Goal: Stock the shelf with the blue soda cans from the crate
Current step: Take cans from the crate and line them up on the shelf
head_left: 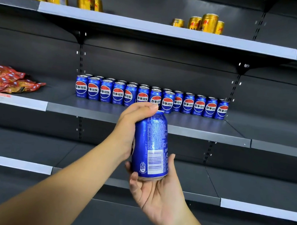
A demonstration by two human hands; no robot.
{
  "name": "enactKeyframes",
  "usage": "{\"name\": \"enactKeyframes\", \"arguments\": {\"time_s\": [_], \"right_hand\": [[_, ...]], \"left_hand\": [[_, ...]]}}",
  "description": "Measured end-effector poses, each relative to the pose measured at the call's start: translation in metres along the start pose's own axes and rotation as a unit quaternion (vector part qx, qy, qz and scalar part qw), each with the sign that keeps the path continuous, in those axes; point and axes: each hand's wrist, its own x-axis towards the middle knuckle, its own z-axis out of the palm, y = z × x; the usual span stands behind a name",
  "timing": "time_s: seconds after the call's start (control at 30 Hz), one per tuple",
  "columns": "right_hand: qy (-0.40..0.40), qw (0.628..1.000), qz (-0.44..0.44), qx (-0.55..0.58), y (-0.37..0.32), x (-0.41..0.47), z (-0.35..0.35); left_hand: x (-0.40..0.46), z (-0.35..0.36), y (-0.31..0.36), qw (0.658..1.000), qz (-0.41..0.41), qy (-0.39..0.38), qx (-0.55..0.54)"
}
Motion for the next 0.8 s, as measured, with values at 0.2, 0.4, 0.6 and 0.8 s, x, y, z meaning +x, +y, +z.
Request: {"name": "enactKeyframes", "arguments": {"time_s": [0.2,0.4,0.6,0.8], "right_hand": [[0.034,0.999,-0.016,-0.015,0.004,-0.002,0.007],[0.046,0.997,-0.059,-0.023,0.001,0.002,0.015],[0.045,0.992,-0.085,-0.086,0.002,0.006,0.012],[0.035,0.971,-0.097,-0.215,-0.001,0.005,0.002]], "left_hand": [[-0.004,-0.003,-0.002,0.998,-0.042,-0.002,0.043],[-0.005,0.004,-0.006,0.994,-0.002,0.06,0.092],[-0.004,0.001,-0.007,0.988,-0.002,0.081,0.133],[-0.005,-0.002,-0.007,0.99,-0.036,0.094,0.095]]}}
